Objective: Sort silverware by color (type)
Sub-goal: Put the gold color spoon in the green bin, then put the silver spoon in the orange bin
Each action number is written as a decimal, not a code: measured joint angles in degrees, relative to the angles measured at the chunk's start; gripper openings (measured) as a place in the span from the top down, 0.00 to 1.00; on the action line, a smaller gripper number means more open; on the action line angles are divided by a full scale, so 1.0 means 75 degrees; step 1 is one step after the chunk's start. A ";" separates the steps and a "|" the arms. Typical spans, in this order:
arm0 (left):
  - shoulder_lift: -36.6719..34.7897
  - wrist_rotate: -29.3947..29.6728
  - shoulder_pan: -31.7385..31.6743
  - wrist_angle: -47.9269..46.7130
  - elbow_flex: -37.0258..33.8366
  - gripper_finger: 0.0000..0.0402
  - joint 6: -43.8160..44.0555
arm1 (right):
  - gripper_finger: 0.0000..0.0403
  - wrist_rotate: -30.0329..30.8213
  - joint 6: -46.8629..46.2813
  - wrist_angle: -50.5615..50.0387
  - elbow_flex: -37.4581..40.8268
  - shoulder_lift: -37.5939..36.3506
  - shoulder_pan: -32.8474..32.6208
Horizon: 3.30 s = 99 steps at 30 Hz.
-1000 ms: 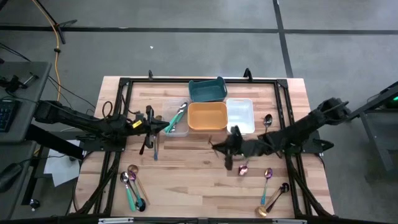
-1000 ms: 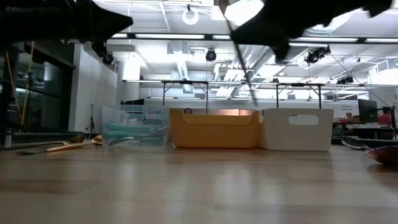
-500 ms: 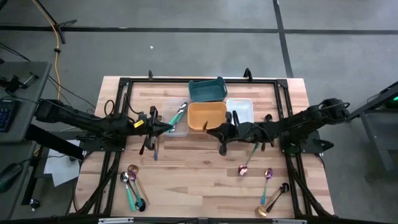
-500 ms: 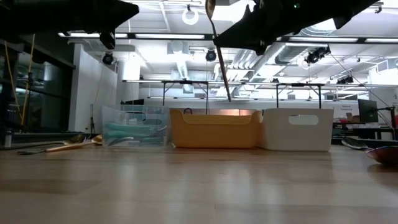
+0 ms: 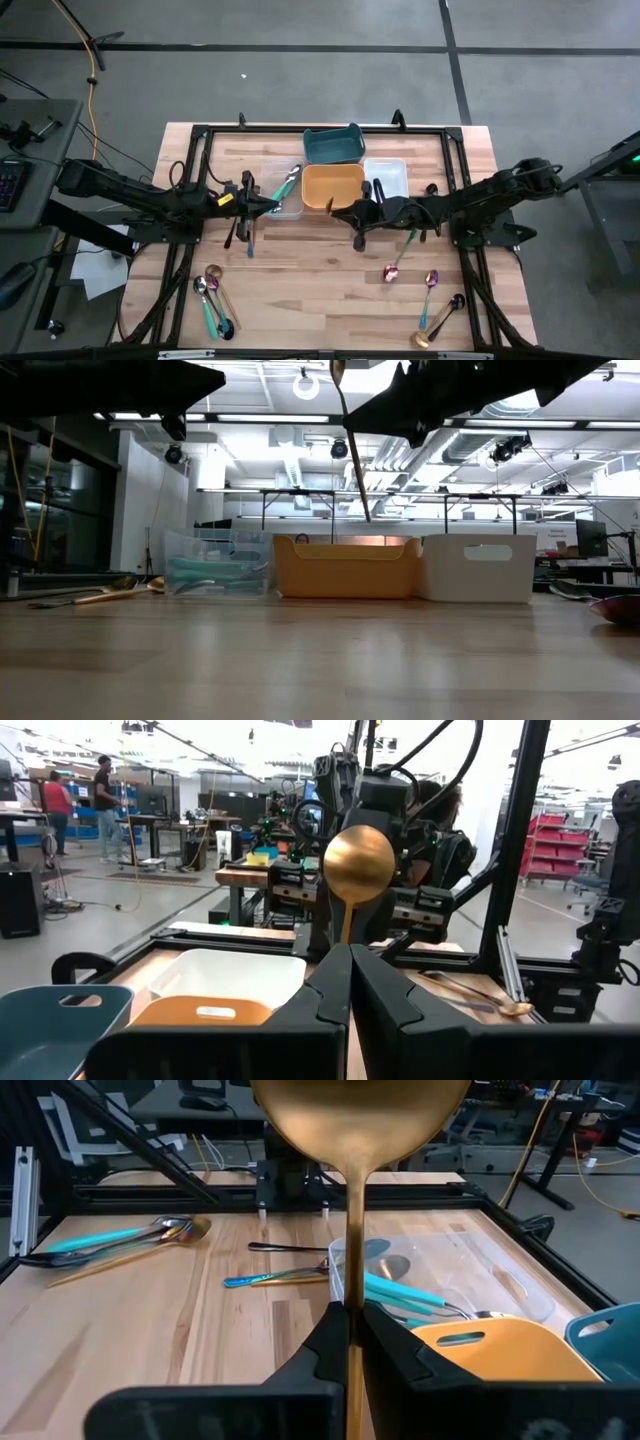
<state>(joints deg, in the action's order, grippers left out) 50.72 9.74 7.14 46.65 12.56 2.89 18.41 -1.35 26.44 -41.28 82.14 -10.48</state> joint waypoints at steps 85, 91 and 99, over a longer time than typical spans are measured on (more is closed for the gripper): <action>0.0000 -0.0050 0.0001 -0.0014 -0.0003 1.00 -0.0475 | 0.73 0.0213 0.3926 -1.1266 -0.9423 0.6147 0.5046; 0.0003 -0.0050 0.0000 -0.0075 -0.0006 1.00 -0.0416 | 0.70 -0.0184 0.3092 -1.3154 -1.0675 0.6130 0.5094; 0.0003 -0.0050 0.0000 -0.0230 -0.0006 1.00 -0.0304 | 0.69 -0.2016 0.2006 -1.5535 -1.0999 0.5678 0.5285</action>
<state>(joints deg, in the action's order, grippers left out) 50.74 9.37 7.14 44.93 12.51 0.61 3.30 13.70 -90.08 -123.77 124.73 29.16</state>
